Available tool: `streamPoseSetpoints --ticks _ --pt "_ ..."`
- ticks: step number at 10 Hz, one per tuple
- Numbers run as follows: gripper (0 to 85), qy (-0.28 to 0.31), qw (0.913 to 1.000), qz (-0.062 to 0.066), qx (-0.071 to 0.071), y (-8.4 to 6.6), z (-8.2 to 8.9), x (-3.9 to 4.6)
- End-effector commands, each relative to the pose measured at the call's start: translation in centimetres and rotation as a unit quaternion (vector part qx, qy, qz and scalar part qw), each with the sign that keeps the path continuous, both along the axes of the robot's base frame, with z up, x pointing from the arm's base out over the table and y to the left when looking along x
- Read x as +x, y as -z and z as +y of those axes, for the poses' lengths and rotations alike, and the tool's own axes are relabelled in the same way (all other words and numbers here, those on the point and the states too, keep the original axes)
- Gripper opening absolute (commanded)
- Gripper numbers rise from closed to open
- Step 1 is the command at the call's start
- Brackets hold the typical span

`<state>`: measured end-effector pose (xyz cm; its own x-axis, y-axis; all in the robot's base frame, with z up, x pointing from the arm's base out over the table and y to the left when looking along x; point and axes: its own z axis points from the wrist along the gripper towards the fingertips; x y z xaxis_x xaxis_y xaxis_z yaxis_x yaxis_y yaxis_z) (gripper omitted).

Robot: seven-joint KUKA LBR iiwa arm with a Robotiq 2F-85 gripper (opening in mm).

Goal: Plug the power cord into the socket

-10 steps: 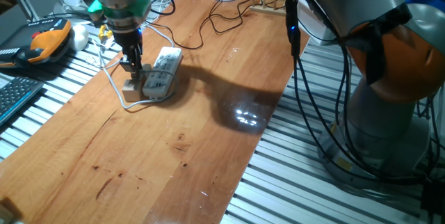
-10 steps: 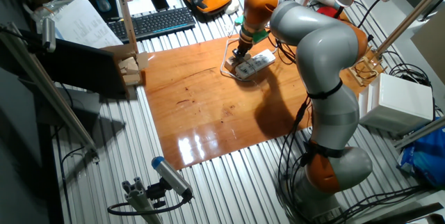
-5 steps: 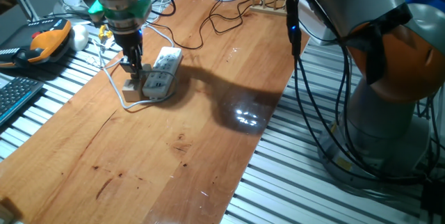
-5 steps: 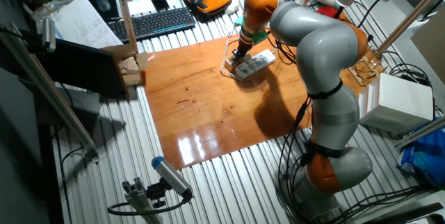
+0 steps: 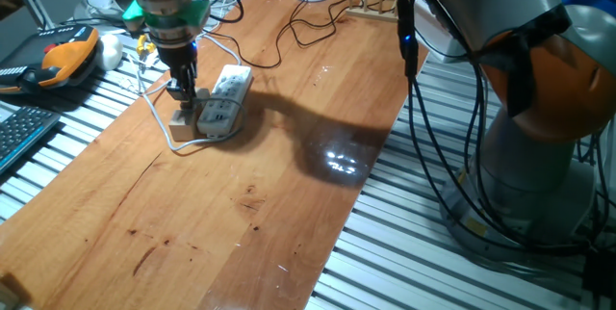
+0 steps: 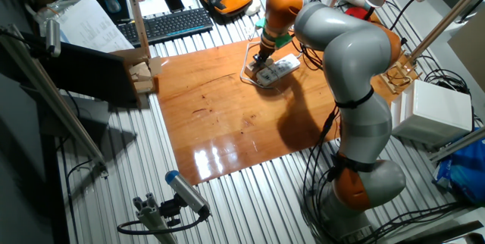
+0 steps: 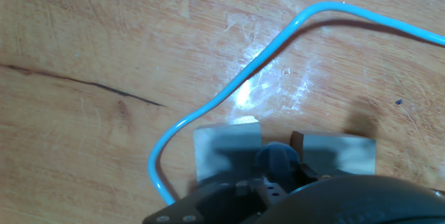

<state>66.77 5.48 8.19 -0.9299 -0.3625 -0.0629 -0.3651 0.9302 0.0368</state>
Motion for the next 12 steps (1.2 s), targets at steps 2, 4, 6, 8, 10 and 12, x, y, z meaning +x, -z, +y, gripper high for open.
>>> streamPoseSetpoints --ticks 2,4,6,8,10,12 --pt "0.0 -0.004 1.0 0.002 0.0 0.0 0.0 0.01" --pt "0.0 -0.008 1.0 0.005 0.0 -0.2 0.0 0.03" --pt "0.0 -0.009 0.9998 0.016 0.0 -1.3 -0.3 0.0" --pt "0.0 -0.002 0.9999 0.017 -0.003 -3.1 -1.1 -0.55" --pt "0.0 0.002 0.9997 0.017 -0.016 -4.7 -2.2 -1.76" --pt "0.0 0.024 0.9991 0.018 -0.029 -5.0 -3.6 -2.84"
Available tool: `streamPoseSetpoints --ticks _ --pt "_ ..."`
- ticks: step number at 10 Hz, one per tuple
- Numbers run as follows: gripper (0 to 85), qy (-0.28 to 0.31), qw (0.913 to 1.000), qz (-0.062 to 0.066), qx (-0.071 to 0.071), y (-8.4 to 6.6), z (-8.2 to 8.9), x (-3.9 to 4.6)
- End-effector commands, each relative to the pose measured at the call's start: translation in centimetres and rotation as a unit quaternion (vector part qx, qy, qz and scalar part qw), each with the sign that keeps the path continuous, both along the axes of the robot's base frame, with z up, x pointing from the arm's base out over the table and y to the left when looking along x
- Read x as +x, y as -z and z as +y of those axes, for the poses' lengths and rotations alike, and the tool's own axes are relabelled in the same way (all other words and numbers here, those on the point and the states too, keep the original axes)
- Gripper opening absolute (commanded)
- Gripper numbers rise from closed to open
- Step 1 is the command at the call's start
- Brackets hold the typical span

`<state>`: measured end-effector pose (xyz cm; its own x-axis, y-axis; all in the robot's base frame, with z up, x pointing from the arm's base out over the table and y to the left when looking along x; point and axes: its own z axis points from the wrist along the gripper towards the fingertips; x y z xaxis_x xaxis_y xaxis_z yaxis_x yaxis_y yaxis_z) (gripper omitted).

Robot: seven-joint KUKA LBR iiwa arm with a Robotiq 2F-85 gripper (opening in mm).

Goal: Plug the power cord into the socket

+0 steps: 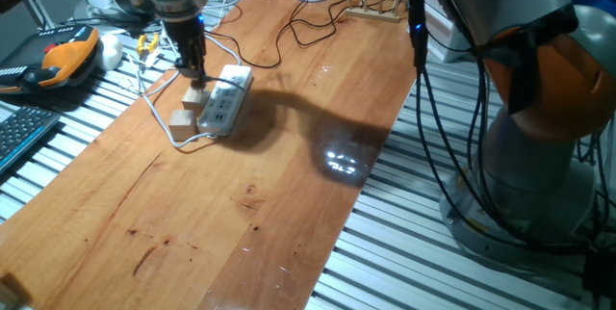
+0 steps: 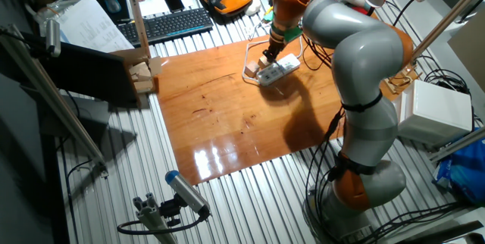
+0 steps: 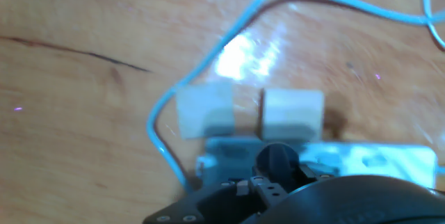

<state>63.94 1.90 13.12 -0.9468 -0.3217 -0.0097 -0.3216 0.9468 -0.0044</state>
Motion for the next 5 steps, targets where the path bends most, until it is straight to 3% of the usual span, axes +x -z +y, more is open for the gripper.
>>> streamPoseSetpoints --ticks 1,5 --pt "0.0 0.005 1.0 -0.001 -0.006 0.3 -0.6 -0.27" --pt "0.0 0.015 0.9997 -0.003 -0.017 0.4 -2.7 -0.8"
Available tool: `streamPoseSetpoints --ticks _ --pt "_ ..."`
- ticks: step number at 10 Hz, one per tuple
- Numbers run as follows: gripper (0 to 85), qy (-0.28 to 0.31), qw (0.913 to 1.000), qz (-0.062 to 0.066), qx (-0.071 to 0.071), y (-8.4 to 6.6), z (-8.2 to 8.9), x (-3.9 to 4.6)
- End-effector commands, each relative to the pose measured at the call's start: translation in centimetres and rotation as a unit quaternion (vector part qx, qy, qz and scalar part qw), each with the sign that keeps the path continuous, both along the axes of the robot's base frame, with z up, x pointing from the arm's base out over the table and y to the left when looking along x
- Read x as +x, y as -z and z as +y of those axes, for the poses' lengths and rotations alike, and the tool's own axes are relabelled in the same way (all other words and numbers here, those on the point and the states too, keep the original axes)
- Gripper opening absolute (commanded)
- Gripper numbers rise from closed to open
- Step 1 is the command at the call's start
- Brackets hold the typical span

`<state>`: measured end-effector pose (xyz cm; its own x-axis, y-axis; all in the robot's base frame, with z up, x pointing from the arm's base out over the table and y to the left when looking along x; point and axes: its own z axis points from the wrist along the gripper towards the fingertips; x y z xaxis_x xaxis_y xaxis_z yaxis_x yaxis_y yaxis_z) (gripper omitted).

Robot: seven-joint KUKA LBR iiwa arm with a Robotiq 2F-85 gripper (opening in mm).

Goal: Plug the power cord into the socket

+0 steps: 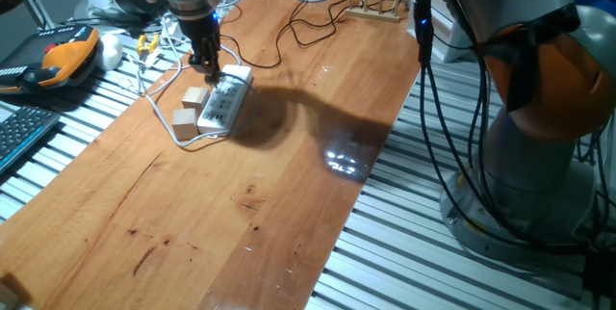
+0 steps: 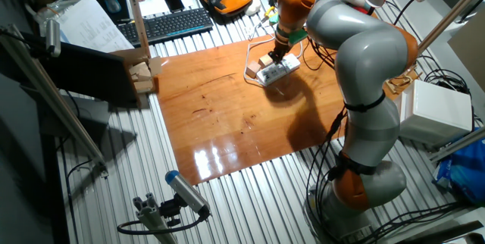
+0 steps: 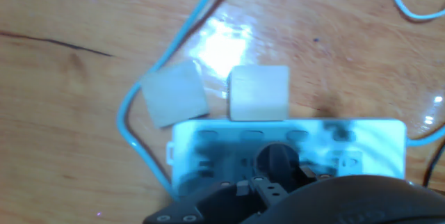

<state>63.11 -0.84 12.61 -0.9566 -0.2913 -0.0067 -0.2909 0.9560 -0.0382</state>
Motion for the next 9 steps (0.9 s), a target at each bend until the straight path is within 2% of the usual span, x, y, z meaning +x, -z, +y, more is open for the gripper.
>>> streamPoseSetpoints --ticks 1,3,4,6,9 --pt "0.0 0.001 1.0 -0.005 -0.001 0.4 -0.5 -0.19" --pt "0.0 0.003 0.9999 -0.012 -0.004 1.3 -1.1 -0.66" --pt "0.0 -0.001 0.9999 -0.009 -0.006 1.5 -1.4 -0.71" --pt "0.0 -0.001 1.0 -0.004 0.001 1.5 -1.3 -0.67" --pt "0.0 -0.002 0.9998 0.015 0.014 1.0 -1.0 -0.51"
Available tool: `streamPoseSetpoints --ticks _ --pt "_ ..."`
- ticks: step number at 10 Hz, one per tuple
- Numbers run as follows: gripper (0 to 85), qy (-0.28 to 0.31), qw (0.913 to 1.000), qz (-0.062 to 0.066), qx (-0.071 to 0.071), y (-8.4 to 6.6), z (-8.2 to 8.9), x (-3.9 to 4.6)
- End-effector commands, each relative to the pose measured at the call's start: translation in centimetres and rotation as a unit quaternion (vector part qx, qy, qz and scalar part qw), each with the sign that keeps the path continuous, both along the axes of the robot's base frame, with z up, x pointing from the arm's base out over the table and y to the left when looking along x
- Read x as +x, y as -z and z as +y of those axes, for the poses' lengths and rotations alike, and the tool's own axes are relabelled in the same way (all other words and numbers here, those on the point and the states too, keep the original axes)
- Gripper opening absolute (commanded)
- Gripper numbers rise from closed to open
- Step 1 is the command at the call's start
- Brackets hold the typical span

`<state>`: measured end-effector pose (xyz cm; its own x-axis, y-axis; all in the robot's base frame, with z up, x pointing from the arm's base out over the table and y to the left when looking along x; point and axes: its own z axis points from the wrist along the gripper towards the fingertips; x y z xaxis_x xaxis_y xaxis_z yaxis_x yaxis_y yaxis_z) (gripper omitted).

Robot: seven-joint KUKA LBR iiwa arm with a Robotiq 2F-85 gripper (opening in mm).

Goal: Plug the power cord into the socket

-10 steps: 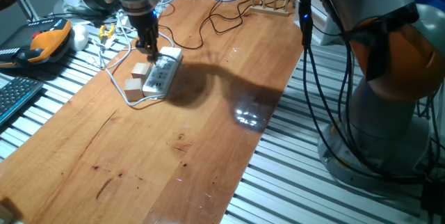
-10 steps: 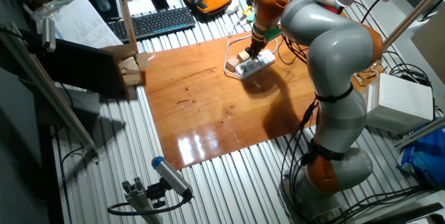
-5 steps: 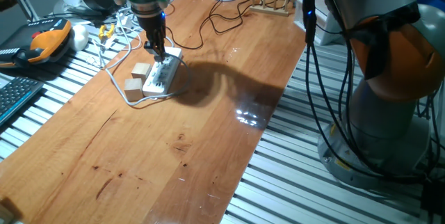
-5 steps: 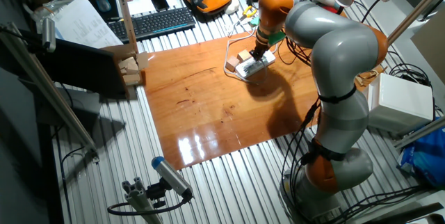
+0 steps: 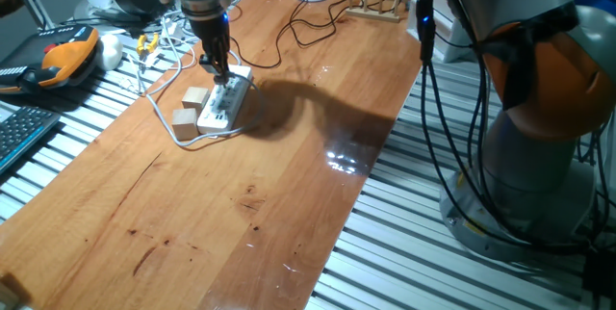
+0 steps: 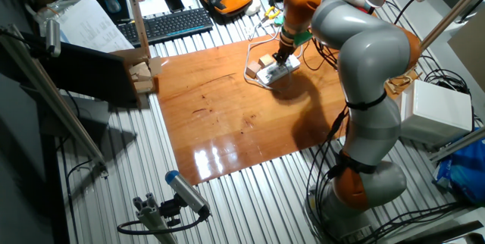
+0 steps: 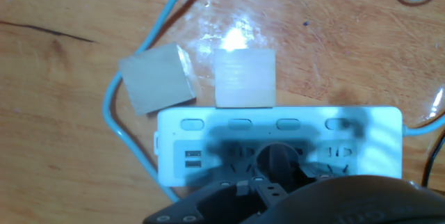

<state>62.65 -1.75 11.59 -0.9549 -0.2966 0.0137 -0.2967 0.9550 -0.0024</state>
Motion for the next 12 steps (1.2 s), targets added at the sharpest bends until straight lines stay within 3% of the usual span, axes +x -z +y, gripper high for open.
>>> streamPoseSetpoints --ticks 1,3,4,6,7,10,12 --pt "0.0 -0.002 1.0 0.0 0.001 0.0 0.2 0.17" --pt "0.0 -0.008 1.0 0.001 0.002 0.0 0.2 0.17" --pt "0.0 -0.011 0.9998 0.013 0.008 0.0 0.2 0.17" --pt "0.0 0.01 0.9997 0.022 0.0 0.0 0.2 0.17" --pt "0.0 0.023 0.9996 0.017 -0.008 0.0 0.2 0.17" --pt "0.0 0.032 0.9993 0.02 0.002 0.0 0.2 0.17" --pt "0.0 0.021 0.9992 0.034 0.009 -0.4 -1.9 1.17"
